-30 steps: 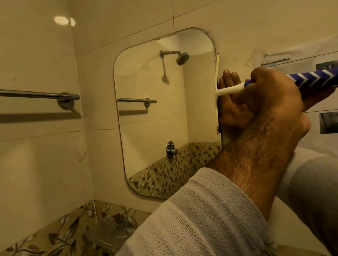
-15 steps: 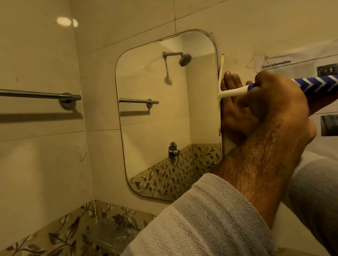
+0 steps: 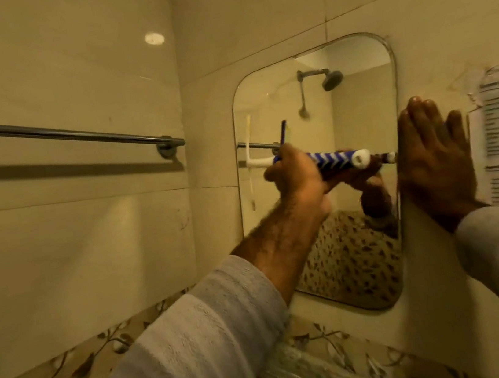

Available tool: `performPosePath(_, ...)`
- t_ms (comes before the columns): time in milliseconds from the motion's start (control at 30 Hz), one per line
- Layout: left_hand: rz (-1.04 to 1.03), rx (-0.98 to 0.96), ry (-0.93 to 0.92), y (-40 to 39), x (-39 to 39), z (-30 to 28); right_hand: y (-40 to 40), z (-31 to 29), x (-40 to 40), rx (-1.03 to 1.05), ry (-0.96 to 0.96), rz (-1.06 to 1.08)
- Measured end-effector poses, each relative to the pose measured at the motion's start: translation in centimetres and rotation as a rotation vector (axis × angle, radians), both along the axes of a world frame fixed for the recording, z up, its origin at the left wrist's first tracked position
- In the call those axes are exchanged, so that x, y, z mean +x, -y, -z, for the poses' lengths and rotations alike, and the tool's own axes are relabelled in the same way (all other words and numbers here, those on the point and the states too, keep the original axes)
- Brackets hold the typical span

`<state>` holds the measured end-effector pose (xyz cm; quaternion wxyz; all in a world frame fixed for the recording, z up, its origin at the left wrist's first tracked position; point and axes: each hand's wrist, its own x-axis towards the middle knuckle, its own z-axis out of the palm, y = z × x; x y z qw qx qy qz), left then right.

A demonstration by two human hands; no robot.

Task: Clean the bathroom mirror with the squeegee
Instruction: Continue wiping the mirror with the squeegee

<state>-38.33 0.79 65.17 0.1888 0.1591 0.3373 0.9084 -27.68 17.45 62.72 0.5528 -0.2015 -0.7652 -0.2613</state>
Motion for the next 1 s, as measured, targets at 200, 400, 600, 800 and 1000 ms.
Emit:
performPosePath(200,-0.111,0.013,0.112,0.4,-7.7,3.0,-1.2,0.1,-0.8,0.039,-0.067,0.033)
performPosePath(400,-0.076,-0.049,0.097,-0.9,-9.2,4.3,-1.4,0.1,-0.9,0.046,-0.046,0.041)
performPosePath(600,-0.039,-0.061,0.082,-2.0,-8.1,4.7,-0.7,-0.1,-0.8,0.038,-0.060,0.047)
performPosePath(800,0.016,-0.057,0.064,-2.7,-4.3,4.7,-0.2,-0.2,-0.4,0.009,-0.041,0.046)
performPosePath(1000,0.182,-0.046,0.037,-3.7,2.3,4.9,-0.6,-0.2,-0.2,0.012,0.000,0.080)
